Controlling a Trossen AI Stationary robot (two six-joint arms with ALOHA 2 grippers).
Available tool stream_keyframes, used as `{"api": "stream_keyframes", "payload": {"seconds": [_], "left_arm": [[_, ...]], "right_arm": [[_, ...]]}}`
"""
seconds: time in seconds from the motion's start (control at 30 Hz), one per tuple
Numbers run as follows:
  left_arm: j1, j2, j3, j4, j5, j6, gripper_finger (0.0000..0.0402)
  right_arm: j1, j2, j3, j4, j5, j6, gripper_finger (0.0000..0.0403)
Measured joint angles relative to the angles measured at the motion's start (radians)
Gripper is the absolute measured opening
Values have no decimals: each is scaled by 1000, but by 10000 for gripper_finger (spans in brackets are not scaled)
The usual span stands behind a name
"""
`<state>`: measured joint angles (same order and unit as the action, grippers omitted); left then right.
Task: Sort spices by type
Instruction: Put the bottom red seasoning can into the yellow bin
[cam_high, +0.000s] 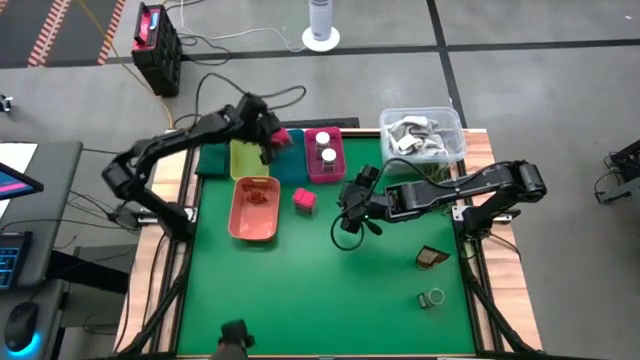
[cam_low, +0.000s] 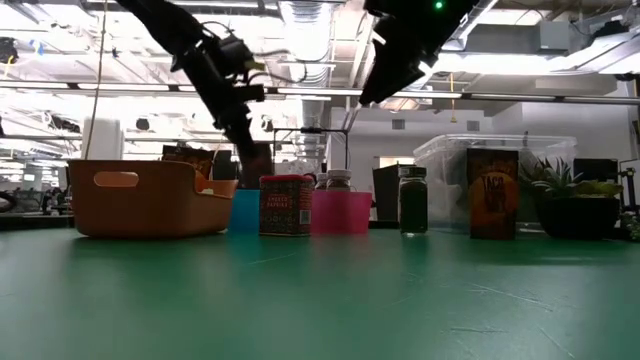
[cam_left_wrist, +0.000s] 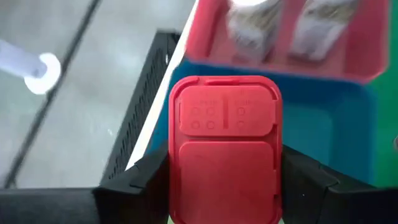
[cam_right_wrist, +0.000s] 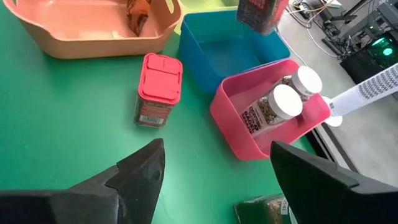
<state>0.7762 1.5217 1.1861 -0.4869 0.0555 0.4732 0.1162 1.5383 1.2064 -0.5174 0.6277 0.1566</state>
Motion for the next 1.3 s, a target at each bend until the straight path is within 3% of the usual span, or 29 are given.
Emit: {"api": "stream_keyframes", "payload": {"seconds": [0.2, 0.47, 0.9, 1.3], "left_arm": [[86, 20, 89, -116, 102, 39, 212], [142, 15, 128, -330, 93, 157, 213], [251, 18, 47, -276, 38, 263, 214], [254, 19, -64, -141, 30, 258, 215]], "right_arm": [[0, 0, 0, -2, 0, 1, 321], [2, 0, 0, -9, 0, 20, 321], [15, 6, 0, -6, -2, 21, 321], [15, 6, 0, 4, -4, 19, 321]]}}
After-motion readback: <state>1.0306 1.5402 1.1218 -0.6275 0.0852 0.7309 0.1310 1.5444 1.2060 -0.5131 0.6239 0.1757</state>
